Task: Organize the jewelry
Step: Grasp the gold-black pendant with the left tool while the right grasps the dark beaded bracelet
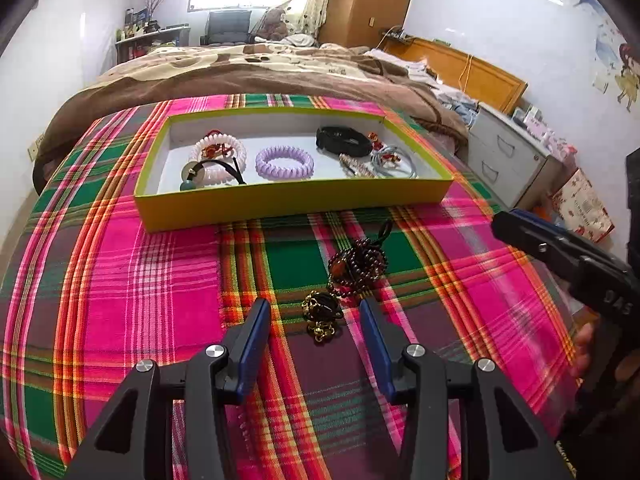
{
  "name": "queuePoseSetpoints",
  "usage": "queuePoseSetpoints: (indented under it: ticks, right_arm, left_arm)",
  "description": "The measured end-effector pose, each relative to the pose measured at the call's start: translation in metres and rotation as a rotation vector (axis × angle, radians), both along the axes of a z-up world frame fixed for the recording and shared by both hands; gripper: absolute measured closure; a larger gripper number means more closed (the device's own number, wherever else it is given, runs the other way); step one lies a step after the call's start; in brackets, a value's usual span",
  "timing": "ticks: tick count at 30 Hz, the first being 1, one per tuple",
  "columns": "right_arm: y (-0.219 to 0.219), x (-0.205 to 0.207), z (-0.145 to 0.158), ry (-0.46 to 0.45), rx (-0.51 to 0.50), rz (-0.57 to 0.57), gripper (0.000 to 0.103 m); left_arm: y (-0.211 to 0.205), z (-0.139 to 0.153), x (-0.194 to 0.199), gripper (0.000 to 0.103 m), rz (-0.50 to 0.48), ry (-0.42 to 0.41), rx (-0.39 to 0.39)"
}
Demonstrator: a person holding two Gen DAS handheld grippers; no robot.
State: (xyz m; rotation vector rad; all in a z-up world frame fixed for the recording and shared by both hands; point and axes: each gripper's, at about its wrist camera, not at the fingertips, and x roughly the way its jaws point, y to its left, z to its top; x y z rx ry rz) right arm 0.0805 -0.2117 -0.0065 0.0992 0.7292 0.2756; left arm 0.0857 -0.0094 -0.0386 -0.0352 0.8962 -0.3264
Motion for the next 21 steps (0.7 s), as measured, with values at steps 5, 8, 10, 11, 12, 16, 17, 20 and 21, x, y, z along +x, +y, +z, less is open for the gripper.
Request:
queuePoseSetpoints:
  ticks: [5, 8, 10, 11, 12, 16, 17, 20, 21]
  right_arm:
    - [-0.004, -0.002, -0.002, 0.007, 0.007, -0.011, 0.047]
    - [-0.004, -0.003, -0.001, 0.006, 0.012, -0.006, 0.047]
    - [-0.002, -0.004, 0.0, 0.004, 0.008, -0.001, 0.047]
    - [-0.002, -0.004, 0.0, 0.002, 0.007, 0.0, 0.047]
    - [-0.001, -0.004, 0.001, 0.002, 0.007, -0.001, 0.047]
    - [0.001, -0.003, 0.0, 0.009, -0.001, -0.004, 0.047]
    - [0.002, -0.002, 0.0, 0.012, -0.001, -0.005, 0.047]
    - [0.005, -0.001, -0.001, 0.023, -0.007, -0.008, 0.047]
    - [0.006, 0.0, -0.002, 0.026, -0.009, -0.006, 0.047]
  left_arm:
    - [-0.009, -0.002, 0.002, 0.057, -0.012, -0.004, 0.052]
    - [-0.012, -0.003, 0.004, 0.057, -0.015, -0.006, 0.077]
    - [-0.013, -0.003, 0.004, 0.058, -0.013, -0.008, 0.092]
    - [-0.013, -0.003, 0.004, 0.059, -0.012, -0.007, 0.095]
    - [-0.013, -0.003, 0.004, 0.061, -0.007, -0.008, 0.103]
    - [-0.01, -0.003, 0.005, 0.083, 0.01, -0.012, 0.114]
    - [-0.008, -0.003, 0.005, 0.085, 0.013, -0.01, 0.111]
    - [-0.005, -0.002, 0.006, 0.086, 0.011, -0.007, 0.092]
    - [-0.004, -0.002, 0.006, 0.086, 0.011, -0.006, 0.087]
